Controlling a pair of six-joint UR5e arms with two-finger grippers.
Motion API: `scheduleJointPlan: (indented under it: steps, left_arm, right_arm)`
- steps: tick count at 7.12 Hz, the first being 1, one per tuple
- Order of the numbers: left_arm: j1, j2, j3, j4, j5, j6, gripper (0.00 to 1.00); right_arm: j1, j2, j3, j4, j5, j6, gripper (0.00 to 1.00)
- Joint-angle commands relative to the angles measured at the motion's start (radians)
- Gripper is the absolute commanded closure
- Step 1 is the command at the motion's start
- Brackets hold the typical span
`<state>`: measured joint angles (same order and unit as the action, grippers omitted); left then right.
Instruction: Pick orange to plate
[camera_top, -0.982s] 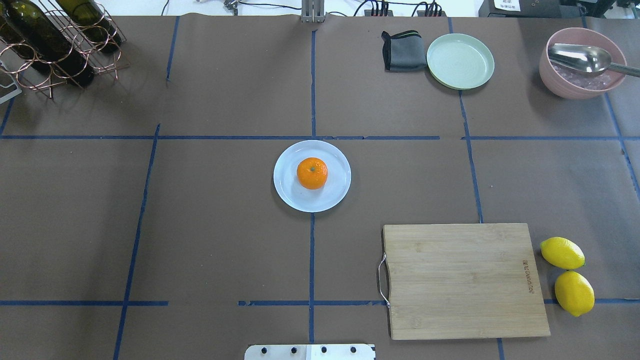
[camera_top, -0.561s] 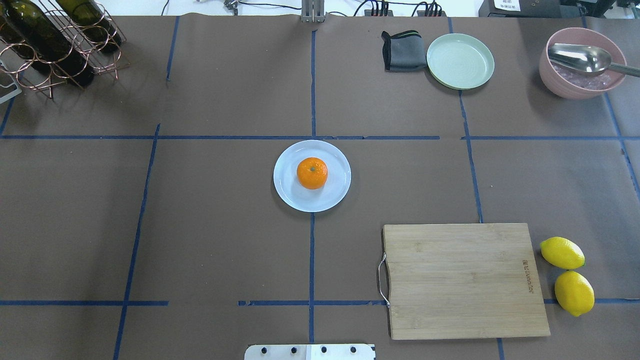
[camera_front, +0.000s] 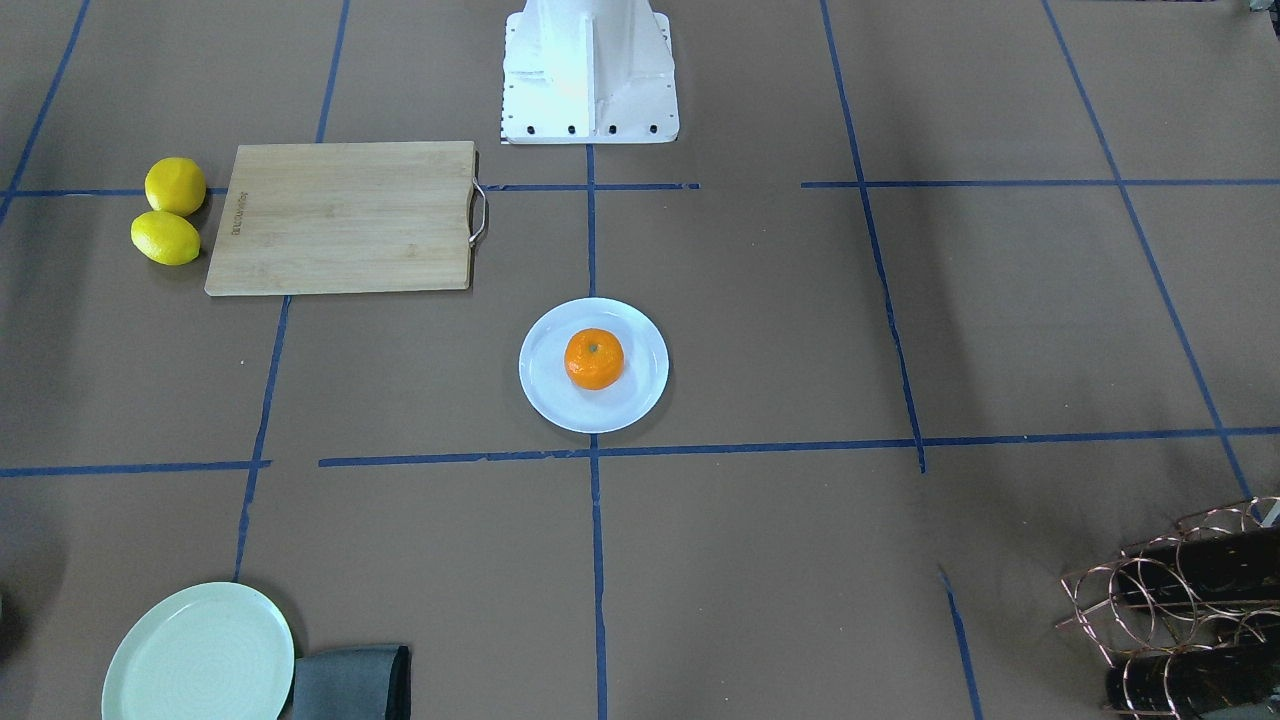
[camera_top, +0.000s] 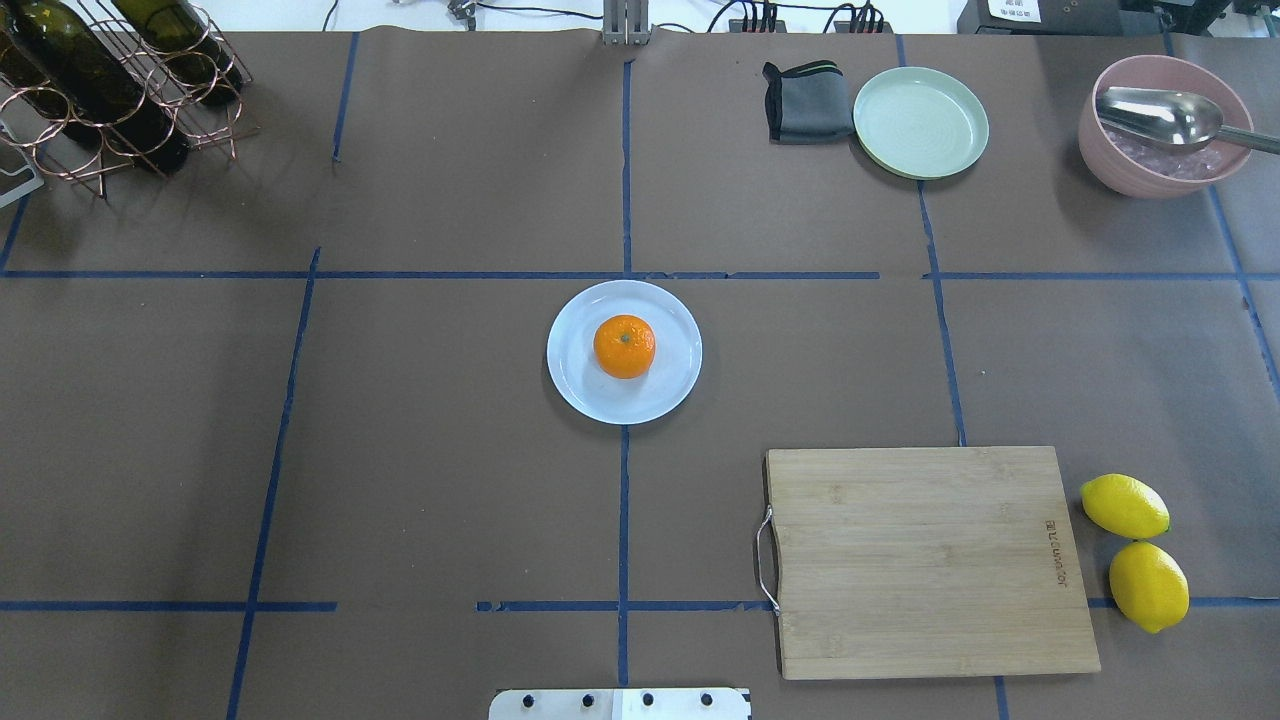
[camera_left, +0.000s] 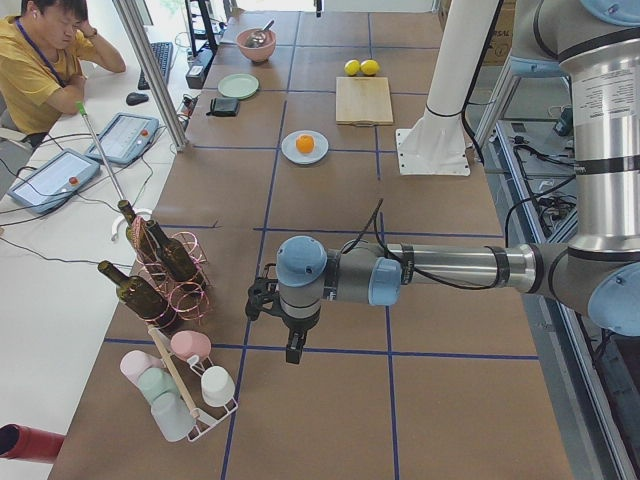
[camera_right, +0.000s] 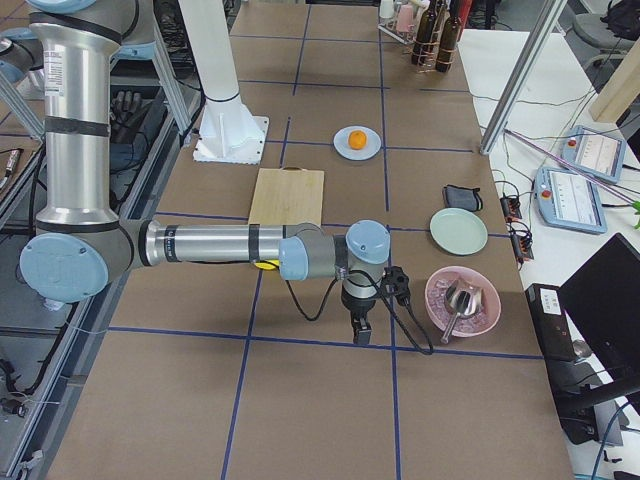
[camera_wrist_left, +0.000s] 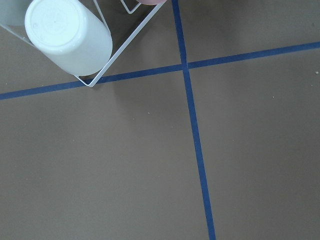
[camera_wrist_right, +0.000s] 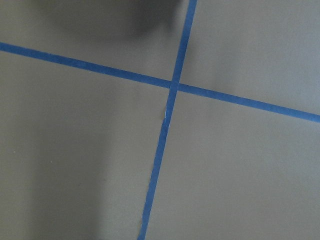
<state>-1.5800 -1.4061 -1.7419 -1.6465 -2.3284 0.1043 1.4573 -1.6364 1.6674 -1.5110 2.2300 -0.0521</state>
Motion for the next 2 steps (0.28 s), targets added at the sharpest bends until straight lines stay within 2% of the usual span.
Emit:
scheduleJointPlan:
  steps: [1, 2]
  left_arm:
    - [0.0, 0.001, 0.001, 0.001, 0.0, 0.0, 0.0]
    - [0.0, 0.001, -0.001, 0.001, 0.0, 0.0, 0.0]
  right_arm:
    - [0.0, 0.001, -0.001, 0.0, 0.0, 0.0, 0.0]
    - [0.0, 0.001, -0.001, 0.002, 0.0, 0.0, 0.0]
